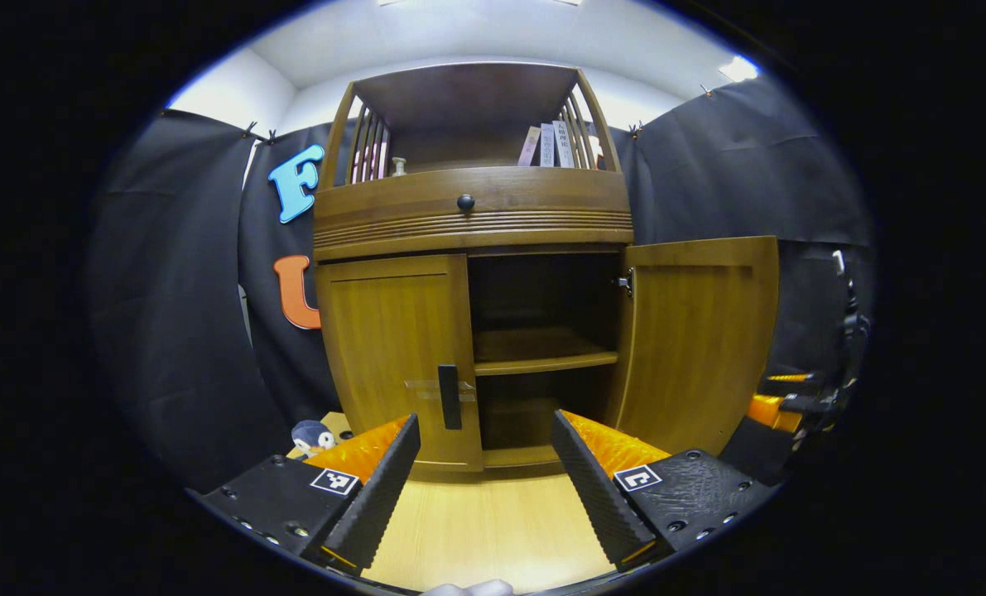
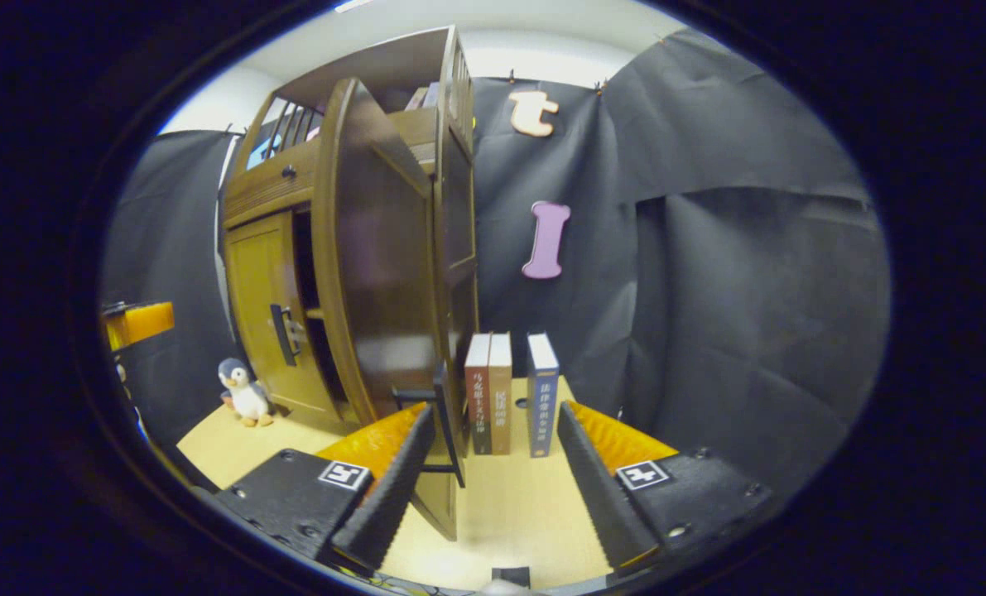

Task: Open the right door of the double-door shoe cabinet with the right hand, and open the left door with the left hand.

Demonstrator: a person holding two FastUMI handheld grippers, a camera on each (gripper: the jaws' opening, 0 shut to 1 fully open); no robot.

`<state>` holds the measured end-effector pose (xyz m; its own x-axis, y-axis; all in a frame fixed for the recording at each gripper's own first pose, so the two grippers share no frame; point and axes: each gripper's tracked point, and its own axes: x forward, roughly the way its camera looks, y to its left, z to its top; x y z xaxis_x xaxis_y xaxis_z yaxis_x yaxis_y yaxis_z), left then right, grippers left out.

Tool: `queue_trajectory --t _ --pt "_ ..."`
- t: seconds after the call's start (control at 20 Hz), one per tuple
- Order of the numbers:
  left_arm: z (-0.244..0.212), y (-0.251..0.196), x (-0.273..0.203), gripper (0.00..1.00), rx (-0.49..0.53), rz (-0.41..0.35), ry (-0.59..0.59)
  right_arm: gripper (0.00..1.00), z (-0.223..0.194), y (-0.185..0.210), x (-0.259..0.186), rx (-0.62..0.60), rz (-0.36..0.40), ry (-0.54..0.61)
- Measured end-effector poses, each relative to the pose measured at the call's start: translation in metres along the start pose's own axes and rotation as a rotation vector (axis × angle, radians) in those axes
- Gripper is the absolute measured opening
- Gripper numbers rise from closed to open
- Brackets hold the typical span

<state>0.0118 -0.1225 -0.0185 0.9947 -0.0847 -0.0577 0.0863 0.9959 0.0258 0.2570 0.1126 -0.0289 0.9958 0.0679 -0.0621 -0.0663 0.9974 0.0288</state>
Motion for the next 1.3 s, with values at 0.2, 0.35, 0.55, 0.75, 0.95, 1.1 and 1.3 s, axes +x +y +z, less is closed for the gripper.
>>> queue_trajectory --t 0.2,0.35,0.55,0.75,0.95,1.1,1.3 --pt "0.002 0.024 0.004 0.96 0.006 -0.012 -0.016 1.0 0.016 -0.009 -0.001 0.004 -0.094 -0.074" --pt "0.003 0.044 0.003 0.96 0.018 -0.024 -0.026 0.99 0.02 -0.005 -0.002 0.024 -0.126 -0.098" --pt "-0.001 0.066 0.002 1.0 0.024 -0.046 -0.026 0.99 0.021 0.01 -0.008 0.043 -0.131 -0.11" --pt "-0.007 0.083 0.004 0.96 0.029 -0.057 -0.021 0.99 0.015 0.031 -0.007 0.04 -0.101 -0.094" --pt "-0.011 0.092 0.009 0.96 0.027 -0.061 -0.021 1.0 0.007 0.052 -0.006 0.041 -0.052 -0.058" --pt "-0.014 0.098 0.017 0.96 0.02 -0.06 -0.022 1.0 0.008 0.059 -0.008 0.021 -0.015 -0.047" --pt "-0.014 0.099 0.036 0.96 0.0 -0.061 -0.034 0.99 0.012 0.067 0.001 0.027 -0.006 -0.052"
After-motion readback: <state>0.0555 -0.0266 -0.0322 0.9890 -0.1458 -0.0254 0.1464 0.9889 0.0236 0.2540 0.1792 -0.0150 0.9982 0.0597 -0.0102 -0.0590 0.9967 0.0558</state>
